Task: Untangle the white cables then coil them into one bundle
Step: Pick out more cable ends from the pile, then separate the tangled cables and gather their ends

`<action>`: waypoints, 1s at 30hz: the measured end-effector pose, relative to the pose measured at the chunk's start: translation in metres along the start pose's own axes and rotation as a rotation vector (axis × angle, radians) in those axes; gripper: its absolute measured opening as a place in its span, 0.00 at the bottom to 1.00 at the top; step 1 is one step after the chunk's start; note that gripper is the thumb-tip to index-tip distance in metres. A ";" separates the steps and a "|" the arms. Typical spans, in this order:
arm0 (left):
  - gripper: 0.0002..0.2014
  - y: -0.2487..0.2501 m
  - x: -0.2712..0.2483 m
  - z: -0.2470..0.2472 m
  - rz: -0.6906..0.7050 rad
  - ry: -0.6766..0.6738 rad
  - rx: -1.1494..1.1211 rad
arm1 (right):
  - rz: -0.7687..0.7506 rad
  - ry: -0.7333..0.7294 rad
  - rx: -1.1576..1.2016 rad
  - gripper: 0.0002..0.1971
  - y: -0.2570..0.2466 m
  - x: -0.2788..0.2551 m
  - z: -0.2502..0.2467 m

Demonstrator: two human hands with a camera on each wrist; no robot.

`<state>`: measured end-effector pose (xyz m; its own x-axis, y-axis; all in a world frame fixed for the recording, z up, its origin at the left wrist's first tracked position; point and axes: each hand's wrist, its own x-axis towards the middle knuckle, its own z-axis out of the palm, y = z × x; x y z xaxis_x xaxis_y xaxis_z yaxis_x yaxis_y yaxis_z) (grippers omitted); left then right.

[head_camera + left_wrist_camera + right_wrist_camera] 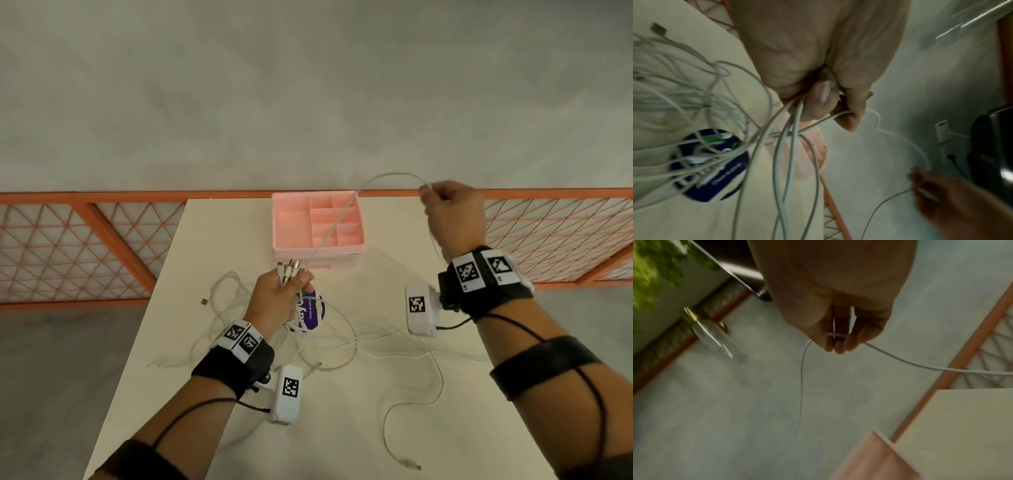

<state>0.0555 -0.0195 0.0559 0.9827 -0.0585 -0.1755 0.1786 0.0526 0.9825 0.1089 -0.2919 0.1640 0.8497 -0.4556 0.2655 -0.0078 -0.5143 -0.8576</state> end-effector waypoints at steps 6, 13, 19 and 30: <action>0.09 0.027 0.008 0.020 0.132 -0.130 0.054 | -0.148 -0.300 -0.246 0.41 0.004 -0.050 0.030; 0.15 0.026 0.009 0.018 0.118 -0.107 0.072 | -0.631 -0.626 -0.258 0.12 0.001 -0.077 0.068; 0.12 0.000 0.003 0.002 -0.012 -0.070 0.032 | -0.520 -0.500 -0.180 0.09 -0.020 -0.050 0.059; 0.12 -0.005 0.010 -0.005 -0.036 -0.002 0.115 | -0.163 -0.027 0.134 0.10 -0.028 0.002 0.019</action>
<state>0.0645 -0.0157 0.0490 0.9756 -0.0605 -0.2112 0.2073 -0.0641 0.9762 0.1209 -0.2650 0.1799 0.8479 -0.3533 0.3953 0.1997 -0.4779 -0.8554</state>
